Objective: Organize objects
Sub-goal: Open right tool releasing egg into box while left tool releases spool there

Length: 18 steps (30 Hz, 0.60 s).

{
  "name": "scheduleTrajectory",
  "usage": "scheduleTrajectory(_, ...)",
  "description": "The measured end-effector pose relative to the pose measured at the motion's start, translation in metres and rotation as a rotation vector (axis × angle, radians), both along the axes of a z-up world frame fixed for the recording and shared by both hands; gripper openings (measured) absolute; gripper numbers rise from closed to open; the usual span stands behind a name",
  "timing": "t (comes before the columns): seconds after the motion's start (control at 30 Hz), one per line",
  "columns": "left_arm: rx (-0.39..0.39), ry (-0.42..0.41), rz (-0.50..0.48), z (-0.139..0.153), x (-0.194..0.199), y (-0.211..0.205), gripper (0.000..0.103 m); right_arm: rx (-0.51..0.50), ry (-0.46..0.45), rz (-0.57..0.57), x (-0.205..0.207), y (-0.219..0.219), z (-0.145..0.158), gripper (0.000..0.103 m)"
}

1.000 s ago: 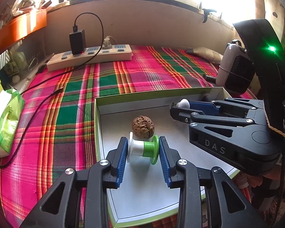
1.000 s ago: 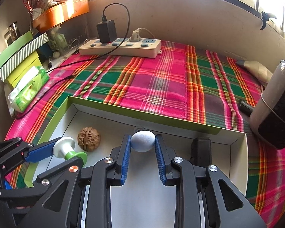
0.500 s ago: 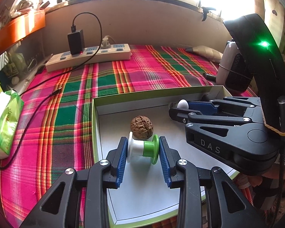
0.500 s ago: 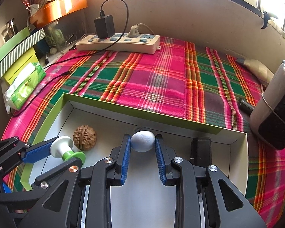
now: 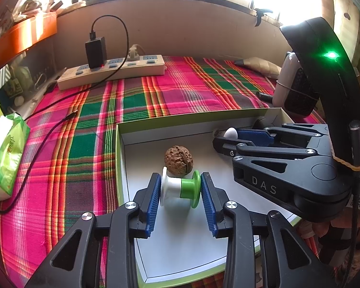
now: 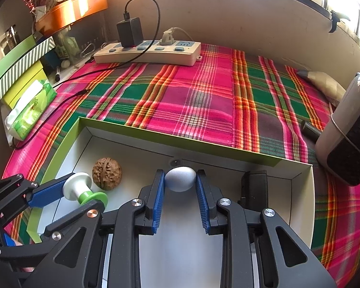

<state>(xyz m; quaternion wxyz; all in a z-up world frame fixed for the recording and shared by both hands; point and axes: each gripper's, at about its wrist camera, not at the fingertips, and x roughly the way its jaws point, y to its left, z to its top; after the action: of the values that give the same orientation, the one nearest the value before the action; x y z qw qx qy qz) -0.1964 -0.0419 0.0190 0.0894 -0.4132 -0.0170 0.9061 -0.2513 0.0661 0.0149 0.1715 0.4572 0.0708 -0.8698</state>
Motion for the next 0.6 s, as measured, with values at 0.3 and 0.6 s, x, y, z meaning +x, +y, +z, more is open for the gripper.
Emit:
scheduleTrajectory(0.3,-0.002,0.001,-0.002,-0.0005,0.001,0.0007,0.037,0.001,0.011,-0.008,0.0008,-0.0006,0.0018,0.047)
scheduleTrajectory(0.6,-0.003,0.004,-0.001,0.0003,0.0013,0.0018,0.042,-0.011,0.017,-0.022,0.0042,0.0049,0.0056,0.049)
